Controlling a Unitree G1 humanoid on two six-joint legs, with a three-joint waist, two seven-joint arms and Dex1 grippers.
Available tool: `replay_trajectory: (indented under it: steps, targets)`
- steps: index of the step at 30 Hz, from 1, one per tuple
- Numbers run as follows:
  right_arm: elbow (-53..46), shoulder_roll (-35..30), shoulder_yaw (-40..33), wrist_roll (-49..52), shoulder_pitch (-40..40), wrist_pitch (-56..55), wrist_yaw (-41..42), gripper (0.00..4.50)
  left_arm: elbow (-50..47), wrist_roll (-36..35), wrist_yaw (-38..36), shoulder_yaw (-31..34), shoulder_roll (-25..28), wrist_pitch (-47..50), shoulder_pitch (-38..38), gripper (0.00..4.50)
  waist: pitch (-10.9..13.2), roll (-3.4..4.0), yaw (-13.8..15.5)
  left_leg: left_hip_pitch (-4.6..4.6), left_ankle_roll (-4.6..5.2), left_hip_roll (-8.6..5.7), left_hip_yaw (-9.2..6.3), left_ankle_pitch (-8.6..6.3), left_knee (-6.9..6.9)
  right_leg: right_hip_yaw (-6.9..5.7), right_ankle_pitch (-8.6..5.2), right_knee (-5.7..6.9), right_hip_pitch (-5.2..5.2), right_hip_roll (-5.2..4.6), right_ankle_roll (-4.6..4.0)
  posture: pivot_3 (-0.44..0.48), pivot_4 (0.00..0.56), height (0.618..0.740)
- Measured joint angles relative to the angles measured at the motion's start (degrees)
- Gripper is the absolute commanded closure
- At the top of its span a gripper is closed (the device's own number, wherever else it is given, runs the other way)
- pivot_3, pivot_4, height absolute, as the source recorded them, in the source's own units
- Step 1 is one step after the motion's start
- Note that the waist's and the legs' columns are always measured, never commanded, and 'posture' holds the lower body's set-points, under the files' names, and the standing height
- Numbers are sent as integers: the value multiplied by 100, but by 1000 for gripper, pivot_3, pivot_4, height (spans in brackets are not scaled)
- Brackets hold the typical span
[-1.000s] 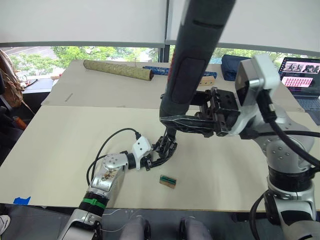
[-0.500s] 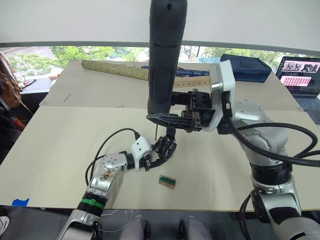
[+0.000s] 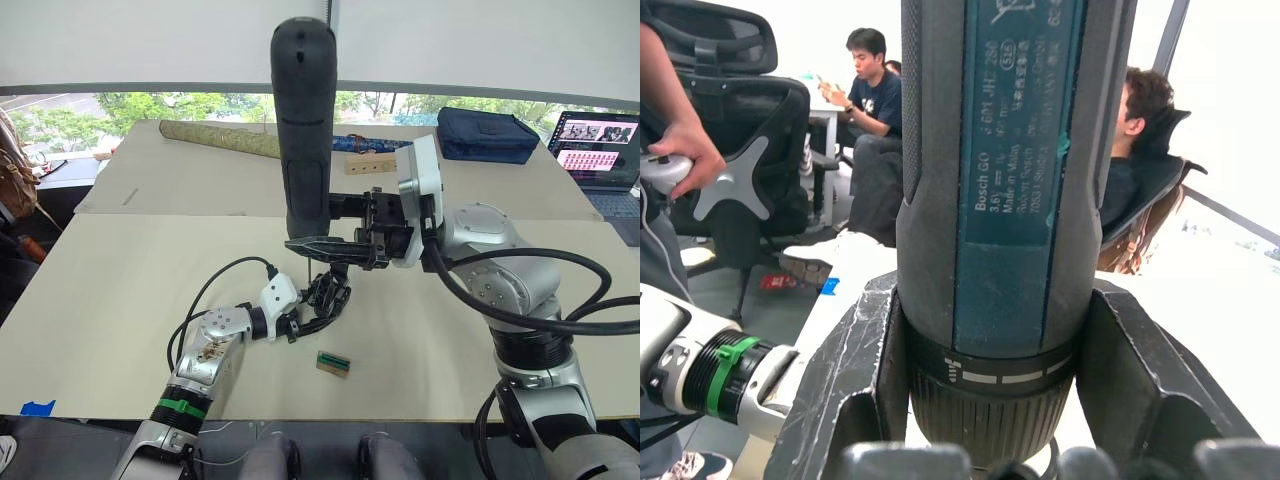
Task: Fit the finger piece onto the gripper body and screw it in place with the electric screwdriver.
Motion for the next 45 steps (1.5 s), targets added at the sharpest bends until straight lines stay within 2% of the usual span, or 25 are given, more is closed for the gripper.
replay_trajectory:
  steps: [45]
  targets:
    - [271, 236, 405, -787, 200, -228, 202, 2596, -66, -66, -17, -23, 85, 95, 52, 2129, 0, 0, -21, 1, -3, 3, 2, 2, -3, 0, 0, -2, -1, 3, 0, 0, 150, 740]
